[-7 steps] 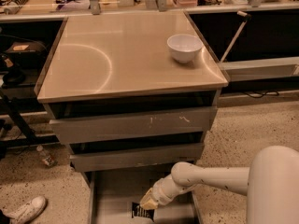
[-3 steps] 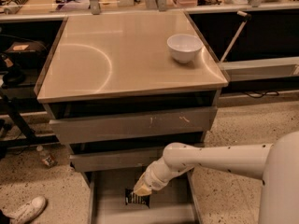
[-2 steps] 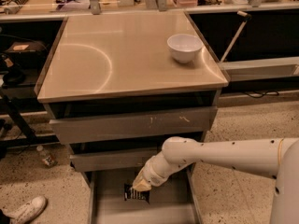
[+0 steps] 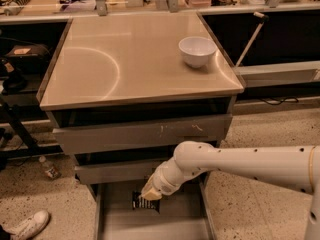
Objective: Pick rxbar chocolate from bottom drawer and place on counter
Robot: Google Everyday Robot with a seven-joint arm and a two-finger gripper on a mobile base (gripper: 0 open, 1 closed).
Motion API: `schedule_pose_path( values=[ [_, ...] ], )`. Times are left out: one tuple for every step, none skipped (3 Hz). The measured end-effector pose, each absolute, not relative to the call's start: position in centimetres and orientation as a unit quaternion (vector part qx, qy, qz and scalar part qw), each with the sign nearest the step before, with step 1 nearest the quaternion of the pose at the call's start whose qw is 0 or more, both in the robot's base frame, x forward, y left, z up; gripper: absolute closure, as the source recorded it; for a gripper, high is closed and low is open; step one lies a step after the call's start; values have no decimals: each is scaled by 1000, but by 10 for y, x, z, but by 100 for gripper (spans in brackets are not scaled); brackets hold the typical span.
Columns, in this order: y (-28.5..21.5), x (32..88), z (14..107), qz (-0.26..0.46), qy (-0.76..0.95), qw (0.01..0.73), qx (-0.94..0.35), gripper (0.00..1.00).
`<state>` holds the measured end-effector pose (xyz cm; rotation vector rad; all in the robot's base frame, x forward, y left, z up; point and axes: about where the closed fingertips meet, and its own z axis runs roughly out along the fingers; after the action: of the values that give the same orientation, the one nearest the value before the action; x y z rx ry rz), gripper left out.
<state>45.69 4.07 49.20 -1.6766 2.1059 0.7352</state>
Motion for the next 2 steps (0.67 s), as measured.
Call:
schedule_pose_path(
  values=[
    [40, 459, 540, 238, 741, 191, -598, 100],
    [38, 460, 582, 213, 741, 201, -605, 100]
  ],
)
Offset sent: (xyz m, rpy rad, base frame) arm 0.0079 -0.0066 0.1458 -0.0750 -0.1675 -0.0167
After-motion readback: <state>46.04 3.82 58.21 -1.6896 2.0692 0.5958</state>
